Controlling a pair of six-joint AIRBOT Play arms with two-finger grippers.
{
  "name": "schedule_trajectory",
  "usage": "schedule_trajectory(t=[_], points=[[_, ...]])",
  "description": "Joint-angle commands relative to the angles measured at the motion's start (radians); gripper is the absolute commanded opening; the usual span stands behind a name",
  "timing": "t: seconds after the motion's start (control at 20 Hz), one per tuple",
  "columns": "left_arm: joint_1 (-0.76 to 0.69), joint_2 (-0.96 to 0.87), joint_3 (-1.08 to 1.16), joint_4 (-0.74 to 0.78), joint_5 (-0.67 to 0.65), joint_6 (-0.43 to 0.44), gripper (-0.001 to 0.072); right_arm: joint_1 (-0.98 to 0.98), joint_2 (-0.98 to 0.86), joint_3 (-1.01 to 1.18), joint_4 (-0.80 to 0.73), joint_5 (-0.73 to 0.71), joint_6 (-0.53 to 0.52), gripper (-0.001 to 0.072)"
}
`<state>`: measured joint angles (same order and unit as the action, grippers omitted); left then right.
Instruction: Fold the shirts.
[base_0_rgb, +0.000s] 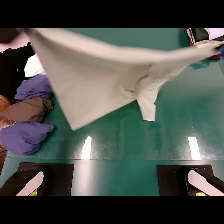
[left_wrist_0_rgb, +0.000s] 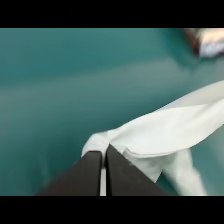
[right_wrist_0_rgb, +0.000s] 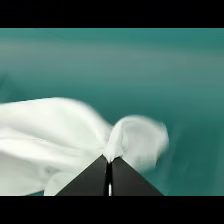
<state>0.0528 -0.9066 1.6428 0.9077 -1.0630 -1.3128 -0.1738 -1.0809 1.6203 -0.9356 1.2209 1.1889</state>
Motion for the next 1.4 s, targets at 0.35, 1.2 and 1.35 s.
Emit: schedule_trajectory(t=[0.35, 1.2, 1.35], points=[[0.000, 0.057, 0.607, 0.002, 0.007, -0.139, 0.0023, -0.272, 0.254, 0.496, -0.010, -0.021, 0.089, 0.0012], [-0.003, -0.629, -0.067, 0.075, -0.226, -0.126, 0.0023, 0.164, -0.556, 0.156, -0.317, 0.277, 0.147, 0.0012], [-0.003, -0.752, -0.064, 0.009, 0.035, -0.067, 0.0023, 0.163, -0.692, 0.271, -0.317, 0.174, 0.158, 0.0012]])
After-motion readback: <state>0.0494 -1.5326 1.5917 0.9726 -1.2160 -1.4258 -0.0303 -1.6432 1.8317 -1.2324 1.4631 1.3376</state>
